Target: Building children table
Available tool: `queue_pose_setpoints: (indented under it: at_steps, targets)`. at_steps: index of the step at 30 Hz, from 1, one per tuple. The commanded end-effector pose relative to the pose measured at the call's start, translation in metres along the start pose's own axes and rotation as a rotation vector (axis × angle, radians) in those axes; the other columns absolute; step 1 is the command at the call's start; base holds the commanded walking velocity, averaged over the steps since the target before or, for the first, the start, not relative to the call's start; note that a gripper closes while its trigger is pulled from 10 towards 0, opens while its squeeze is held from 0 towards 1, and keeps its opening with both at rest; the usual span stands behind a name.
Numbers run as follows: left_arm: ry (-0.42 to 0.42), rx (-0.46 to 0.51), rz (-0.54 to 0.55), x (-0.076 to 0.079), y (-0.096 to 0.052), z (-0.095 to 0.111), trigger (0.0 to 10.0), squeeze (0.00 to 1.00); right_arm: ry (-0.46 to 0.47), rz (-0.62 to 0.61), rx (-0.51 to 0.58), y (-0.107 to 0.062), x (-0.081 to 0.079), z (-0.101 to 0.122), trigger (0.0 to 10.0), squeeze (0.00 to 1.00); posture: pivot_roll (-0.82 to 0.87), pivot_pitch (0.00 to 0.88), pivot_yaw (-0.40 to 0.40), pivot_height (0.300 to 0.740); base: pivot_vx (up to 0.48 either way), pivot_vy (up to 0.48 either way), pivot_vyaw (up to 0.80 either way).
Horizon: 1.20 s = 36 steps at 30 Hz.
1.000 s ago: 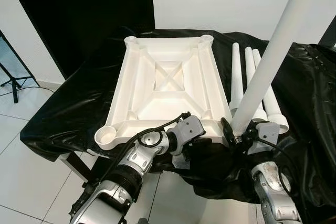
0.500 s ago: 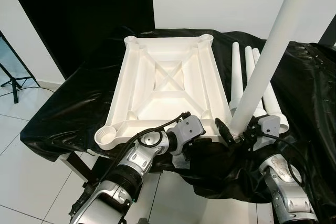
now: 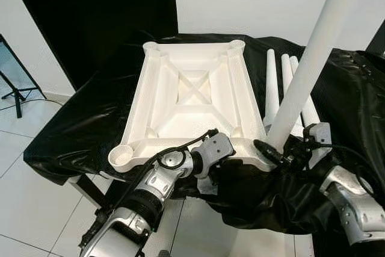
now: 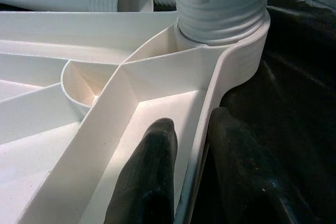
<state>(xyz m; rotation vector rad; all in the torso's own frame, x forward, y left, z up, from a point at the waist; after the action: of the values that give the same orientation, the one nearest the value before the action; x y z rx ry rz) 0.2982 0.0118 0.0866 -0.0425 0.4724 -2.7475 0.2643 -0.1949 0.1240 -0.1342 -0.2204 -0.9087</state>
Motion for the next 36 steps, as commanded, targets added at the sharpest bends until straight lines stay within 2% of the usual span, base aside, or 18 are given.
queue_pose_setpoints:
  at_steps: [1, 4, 5, 7, 9, 11, 17, 22, 23, 24, 25, 26, 29, 31, 32, 33, 35, 36]
  targets:
    - [-0.056, -0.117, -0.011, 0.007, -0.001, -0.029, 10.0, 0.00, 0.083, 0.088, -0.015, 0.006, -0.023, -0.012, 0.0, 0.00, 0.19, 0.000, -0.006, 0.740, 0.000, 0.000, 0.00]
    - [-0.054, -0.119, -0.011, 0.007, -0.001, -0.029, 10.0, 0.00, 0.108, 0.024, -0.014, 0.007, -0.027, -0.016, 0.0, 0.00, 0.19, 0.000, -0.005, 0.740, 0.000, 0.000, 0.00]
    - [-0.053, -0.120, -0.011, 0.007, -0.002, -0.029, 10.0, 0.00, 0.102, -0.062, -0.002, 0.007, -0.027, -0.017, 0.0, 0.00, 0.19, 0.000, -0.005, 0.740, 0.000, 0.000, 0.00]
    - [-0.050, -0.123, -0.011, 0.006, -0.002, -0.029, 10.0, 0.00, 0.001, -0.353, 0.092, 0.003, -0.019, -0.008, 0.0, 0.00, 0.19, 0.000, -0.004, 0.740, 0.000, 0.000, 0.00]
    - [-0.048, -0.123, -0.010, 0.005, -0.002, -0.029, 10.0, 0.00, -0.023, -0.474, 0.099, 0.001, -0.017, -0.005, 0.0, 0.00, 0.19, 0.000, -0.001, 0.740, 0.000, 0.000, 0.00]
    - [-0.048, -0.123, -0.010, 0.005, -0.002, -0.029, 10.0, 0.00, -0.023, -0.474, 0.099, 0.001, -0.017, -0.005, 0.0, 0.00, 0.19, 0.000, -0.001, 0.740, 0.000, 0.000, 0.00]
    - [-0.044, -0.133, -0.016, 0.006, -0.004, -0.030, 10.0, 0.00, 0.049, -0.595, 0.033, 0.003, -0.022, -0.006, 0.0, 0.00, 0.20, 0.000, 0.007, 0.740, 0.000, 0.000, 0.00]
    - [-0.048, -0.128, -0.013, 0.005, -0.003, -0.030, 10.0, 0.00, 0.055, -0.599, 0.021, 0.007, -0.025, -0.007, 0.0, 0.00, 0.20, 0.000, 0.006, 0.740, 0.000, 0.000, 0.00]
    - [-0.046, -0.130, -0.017, 0.006, -0.003, -0.030, 10.0, 0.00, 0.040, -0.592, 0.009, 0.007, -0.025, -0.009, 10.0, 0.00, 0.19, 0.000, 0.005, 0.740, 0.000, 0.000, 0.00]
    - [-0.046, -0.130, -0.017, 0.006, -0.003, -0.030, 10.0, 0.00, 0.040, -0.592, 0.009, 0.007, -0.025, -0.009, 10.0, 0.00, 0.19, 0.000, 0.005, 0.740, 0.000, 0.000, 0.00]
    - [-0.045, -0.131, -0.020, 0.007, -0.002, -0.030, 10.0, 0.00, 0.031, -0.567, 0.014, 0.006, -0.024, -0.010, 10.0, 0.27, 0.19, 0.000, 0.002, 0.740, 0.000, 0.000, 0.00]
    - [-0.046, -0.131, -0.020, 0.007, -0.002, -0.030, 10.0, 0.00, 0.027, -0.513, 0.029, 0.007, -0.023, -0.009, 10.0, 1.00, 0.19, 0.000, 0.000, 0.740, 0.000, 0.000, 0.00]
    - [-0.047, -0.131, -0.019, 0.007, -0.002, -0.030, 10.0, 0.00, 0.033, -0.466, 0.035, 0.007, -0.022, -0.008, 10.0, 1.00, 0.19, 0.000, -0.001, 0.740, 0.000, 0.000, 0.00]
    - [-0.049, -0.128, -0.017, 0.007, -0.001, -0.030, 10.0, 0.00, -0.010, -0.362, 0.057, 0.008, -0.014, -0.001, 10.0, 1.00, 0.19, 0.000, -0.005, 0.740, 0.000, 0.000, 0.00]
    - [-0.049, -0.128, -0.017, 0.007, -0.001, -0.030, 10.0, 0.00, -0.010, -0.362, 0.057, 0.008, -0.014, -0.001, 10.0, 1.00, 0.19, 0.000, -0.005, 0.740, 0.000, 0.000, 0.00]
    - [-0.051, -0.126, -0.017, 0.007, -0.001, -0.030, 10.0, 0.00, -0.034, -0.317, 0.068, 0.009, -0.010, 0.003, 10.0, 0.00, 0.18, 0.000, -0.008, 0.740, 0.000, 0.000, 0.00]
    - [-0.053, -0.123, -0.016, 0.008, 0.000, -0.030, 10.0, 0.00, -0.053, -0.224, 0.075, 0.010, -0.007, 0.007, 10.0, 0.00, 0.18, 0.000, -0.010, 0.740, 0.000, 0.000, 0.00]
    - [-0.053, -0.123, -0.016, 0.008, 0.000, -0.030, 10.0, 0.00, -0.053, -0.224, 0.075, 0.010, -0.007, 0.007, 10.0, 0.00, 0.18, 0.000, -0.010, 0.740, 0.000, 0.000, 0.00]
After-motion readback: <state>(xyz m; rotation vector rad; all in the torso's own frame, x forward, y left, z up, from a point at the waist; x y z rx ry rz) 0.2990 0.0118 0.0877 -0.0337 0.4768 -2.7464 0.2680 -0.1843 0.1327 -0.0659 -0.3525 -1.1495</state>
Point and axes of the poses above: a point about 5 cm out from each wrist's last joint towards the gripper, its own y axis pointing out of the wrist towards the gripper, its own z axis along the axis of the wrist's last joint, x = y × z, the point moved 1 cm from there along y, pointing out of the wrist towards the gripper, and after that the axes turned 12 degrees about -y, right-handed, at the moved point
